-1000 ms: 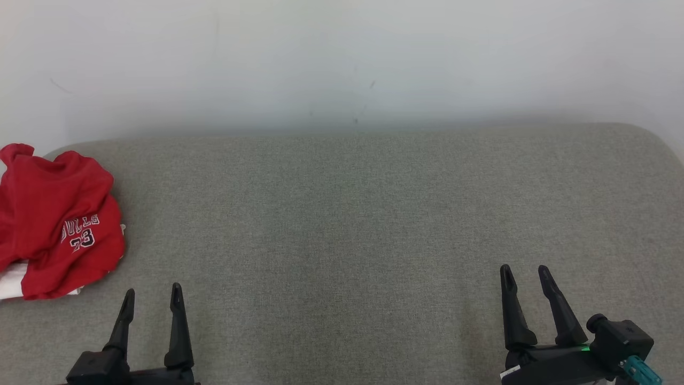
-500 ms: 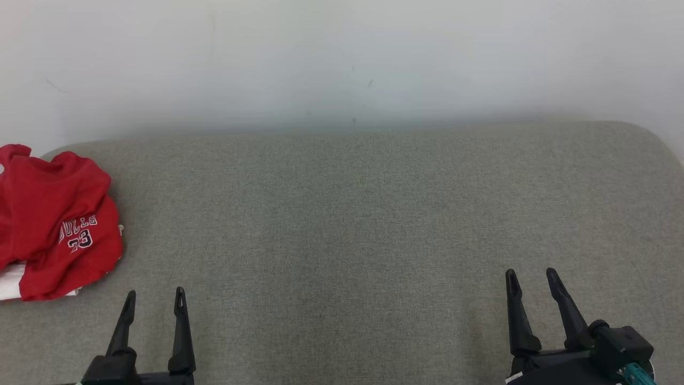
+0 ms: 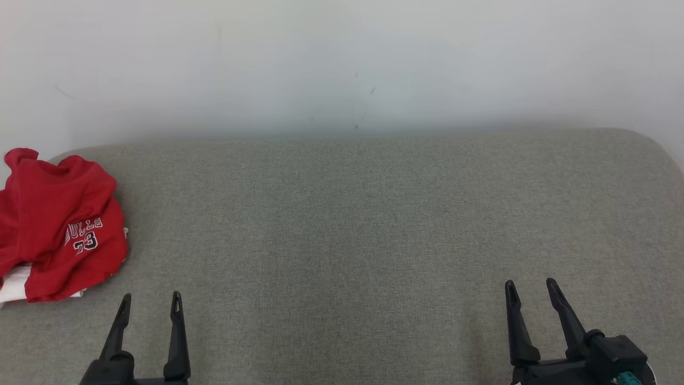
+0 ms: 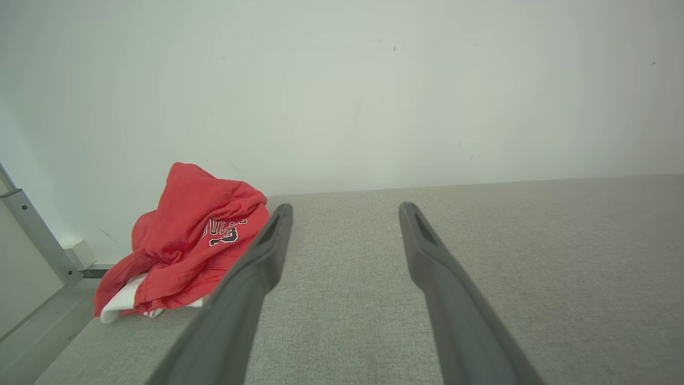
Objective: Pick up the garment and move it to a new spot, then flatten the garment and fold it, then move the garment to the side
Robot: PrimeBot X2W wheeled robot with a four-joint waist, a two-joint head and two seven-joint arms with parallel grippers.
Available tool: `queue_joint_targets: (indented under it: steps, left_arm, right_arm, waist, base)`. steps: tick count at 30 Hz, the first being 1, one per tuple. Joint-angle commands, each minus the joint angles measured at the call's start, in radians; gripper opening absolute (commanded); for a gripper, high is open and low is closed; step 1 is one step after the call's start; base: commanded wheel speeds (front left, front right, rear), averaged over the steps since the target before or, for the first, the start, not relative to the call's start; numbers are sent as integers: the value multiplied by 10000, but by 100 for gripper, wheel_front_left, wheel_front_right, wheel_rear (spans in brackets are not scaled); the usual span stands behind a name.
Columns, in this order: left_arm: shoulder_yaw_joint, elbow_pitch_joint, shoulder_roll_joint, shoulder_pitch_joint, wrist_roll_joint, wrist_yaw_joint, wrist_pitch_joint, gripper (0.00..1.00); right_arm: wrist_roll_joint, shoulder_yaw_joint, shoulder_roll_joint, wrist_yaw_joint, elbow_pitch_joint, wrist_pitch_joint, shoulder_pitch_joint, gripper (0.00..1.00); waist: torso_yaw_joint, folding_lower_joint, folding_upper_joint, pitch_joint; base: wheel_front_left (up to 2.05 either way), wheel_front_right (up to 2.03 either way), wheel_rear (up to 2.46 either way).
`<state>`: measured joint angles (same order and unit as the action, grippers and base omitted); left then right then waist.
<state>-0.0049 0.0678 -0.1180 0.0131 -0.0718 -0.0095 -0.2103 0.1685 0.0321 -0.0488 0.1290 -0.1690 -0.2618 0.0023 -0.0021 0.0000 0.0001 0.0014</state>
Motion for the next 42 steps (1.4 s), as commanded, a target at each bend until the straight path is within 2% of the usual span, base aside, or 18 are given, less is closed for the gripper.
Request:
queue_joint_targets:
  steps: [1, 26, 32, 42]
  left_arm:
    - [51, -74, -24, 127, -189, -5, 51, 100]
    - [-22, -218, -85, 267, -520, 196, 392, 100]
    - [-29, -181, -119, 132, -578, 267, 418, 100]
    - [141, -87, -210, 393, -761, 456, 357, 100]
  right_arm:
    - [36, -7, -28, 33, -24, -47, 52, 100]
    - [193, 44, -27, 33, -32, 97, 63, 100]
    - [304, 63, -27, 33, 10, 129, 130, 100]
    - [363, 50, -27, 33, -143, 118, 167, 100]
  waist:
    - [-17, 0, -1, -15]
    - [188, 0, -1, 9]
    - [822, 0, -1, 21]
    - [2433, 0, -1, -31]
  base:
    - [0, 0, 0]
    - [0, 0, 0]
    - [0, 0, 0]
    - [0, 0, 0]
